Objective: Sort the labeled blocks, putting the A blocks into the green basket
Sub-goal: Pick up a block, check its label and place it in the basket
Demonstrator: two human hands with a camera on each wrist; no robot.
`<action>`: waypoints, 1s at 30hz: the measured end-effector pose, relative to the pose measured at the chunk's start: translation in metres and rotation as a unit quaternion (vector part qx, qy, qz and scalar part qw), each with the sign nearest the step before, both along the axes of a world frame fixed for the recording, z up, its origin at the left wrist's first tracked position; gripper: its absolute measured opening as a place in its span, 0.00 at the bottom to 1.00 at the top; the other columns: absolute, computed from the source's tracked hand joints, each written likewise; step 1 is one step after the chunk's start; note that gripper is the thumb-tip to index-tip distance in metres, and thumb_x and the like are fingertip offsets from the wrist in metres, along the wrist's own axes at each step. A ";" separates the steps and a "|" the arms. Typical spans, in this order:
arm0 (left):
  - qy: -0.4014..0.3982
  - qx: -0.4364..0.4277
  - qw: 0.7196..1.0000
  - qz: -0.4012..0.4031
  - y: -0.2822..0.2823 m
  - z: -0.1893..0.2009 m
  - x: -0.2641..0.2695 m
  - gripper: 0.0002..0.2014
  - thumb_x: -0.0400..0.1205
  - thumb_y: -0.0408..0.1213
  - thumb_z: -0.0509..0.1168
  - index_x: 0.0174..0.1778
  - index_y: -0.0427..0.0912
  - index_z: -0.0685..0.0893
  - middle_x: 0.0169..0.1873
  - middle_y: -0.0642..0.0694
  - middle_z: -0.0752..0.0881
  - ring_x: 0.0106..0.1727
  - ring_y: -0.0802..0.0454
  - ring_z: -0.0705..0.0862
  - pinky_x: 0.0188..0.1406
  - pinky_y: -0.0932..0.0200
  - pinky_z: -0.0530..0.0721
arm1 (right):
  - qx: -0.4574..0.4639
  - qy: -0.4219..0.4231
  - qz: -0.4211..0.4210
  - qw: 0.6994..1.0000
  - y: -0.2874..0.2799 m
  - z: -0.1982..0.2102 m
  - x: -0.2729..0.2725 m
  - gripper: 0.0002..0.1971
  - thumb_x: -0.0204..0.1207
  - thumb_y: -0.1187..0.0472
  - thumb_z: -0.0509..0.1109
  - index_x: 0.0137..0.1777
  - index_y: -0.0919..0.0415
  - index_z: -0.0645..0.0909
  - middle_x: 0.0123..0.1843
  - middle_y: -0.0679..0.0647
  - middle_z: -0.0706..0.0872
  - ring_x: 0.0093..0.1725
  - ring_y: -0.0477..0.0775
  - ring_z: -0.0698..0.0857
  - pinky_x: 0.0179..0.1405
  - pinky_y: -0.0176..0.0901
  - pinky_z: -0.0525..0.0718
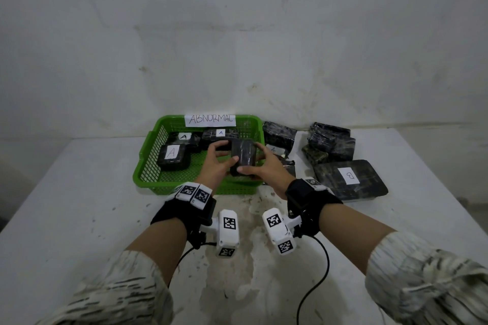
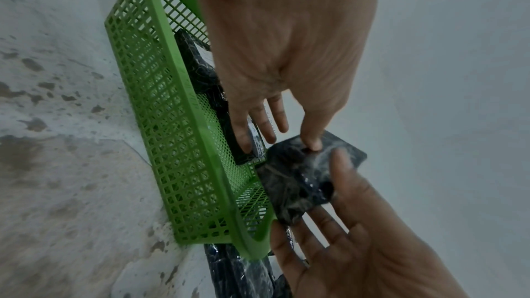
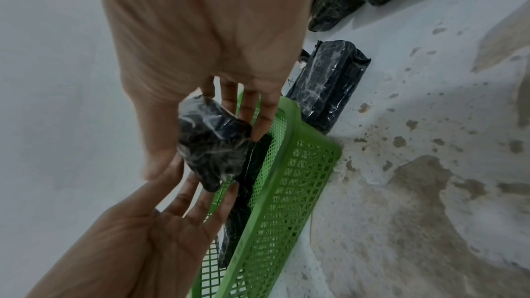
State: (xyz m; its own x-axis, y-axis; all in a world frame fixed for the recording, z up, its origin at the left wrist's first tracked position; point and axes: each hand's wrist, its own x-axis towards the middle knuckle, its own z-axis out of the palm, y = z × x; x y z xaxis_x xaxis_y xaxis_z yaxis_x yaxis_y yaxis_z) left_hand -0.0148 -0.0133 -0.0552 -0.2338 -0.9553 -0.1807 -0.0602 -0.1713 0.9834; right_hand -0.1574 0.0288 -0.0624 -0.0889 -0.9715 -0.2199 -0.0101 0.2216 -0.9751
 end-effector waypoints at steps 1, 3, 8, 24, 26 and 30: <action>-0.005 -0.005 1.000 0.004 -0.001 0.000 0.000 0.24 0.79 0.22 0.63 0.71 0.38 0.70 0.59 0.36 0.77 0.54 0.44 0.80 0.44 0.53 0.85 | 0.001 -0.001 0.003 1.000 -0.001 0.000 0.001 0.51 0.63 0.50 0.83 0.83 0.52 0.58 0.73 0.54 0.72 0.73 0.59 0.75 0.70 0.54 0.79; -0.003 0.003 1.000 -0.005 -0.002 0.002 -0.001 0.22 0.80 0.21 0.61 0.71 0.37 0.72 0.57 0.37 0.78 0.52 0.45 0.81 0.40 0.56 0.84 | 0.015 -0.023 -0.002 1.000 -0.002 0.003 0.005 0.45 0.66 0.37 0.76 0.80 0.45 0.60 0.80 0.54 0.64 0.77 0.59 0.70 0.75 0.61 0.72; 0.047 0.068 0.996 -0.026 0.002 0.007 -0.005 0.12 0.86 0.37 0.56 0.64 0.44 0.77 0.56 0.42 0.82 0.58 0.44 0.80 0.46 0.51 0.83 | 0.017 0.023 -0.023 0.999 -0.001 0.013 0.010 0.10 0.84 0.46 0.59 0.63 0.42 0.69 0.74 0.61 0.68 0.69 0.61 0.75 0.66 0.52 0.77; 0.015 0.049 0.998 -0.036 0.005 0.015 -0.009 0.21 0.82 0.33 0.64 0.71 0.40 0.73 0.59 0.35 0.83 0.55 0.43 0.83 0.42 0.56 0.85 | -0.023 0.013 0.004 1.000 0.007 0.023 0.007 0.25 0.86 0.64 0.60 0.82 0.56 0.60 0.72 0.55 0.75 0.65 0.51 0.78 0.64 0.41 0.78; 0.028 0.066 0.996 -0.053 0.008 0.016 -0.010 0.22 0.82 0.29 0.63 0.73 0.42 0.71 0.61 0.34 0.81 0.54 0.45 0.82 0.37 0.59 0.84 | -0.021 0.004 -0.008 1.000 0.006 0.021 0.007 0.26 0.86 0.64 0.59 0.82 0.55 0.59 0.76 0.61 0.74 0.68 0.56 0.79 0.67 0.49 0.80; 0.026 0.047 0.998 -0.034 0.007 0.013 -0.008 0.22 0.82 0.26 0.61 0.73 0.38 0.71 0.63 0.29 0.81 0.41 0.51 0.84 0.31 0.65 0.86 | -0.004 -0.006 0.021 1.000 0.008 0.018 0.005 0.37 0.81 0.67 0.67 0.85 0.50 0.53 0.73 0.58 0.75 0.55 0.52 0.86 0.38 0.45 0.89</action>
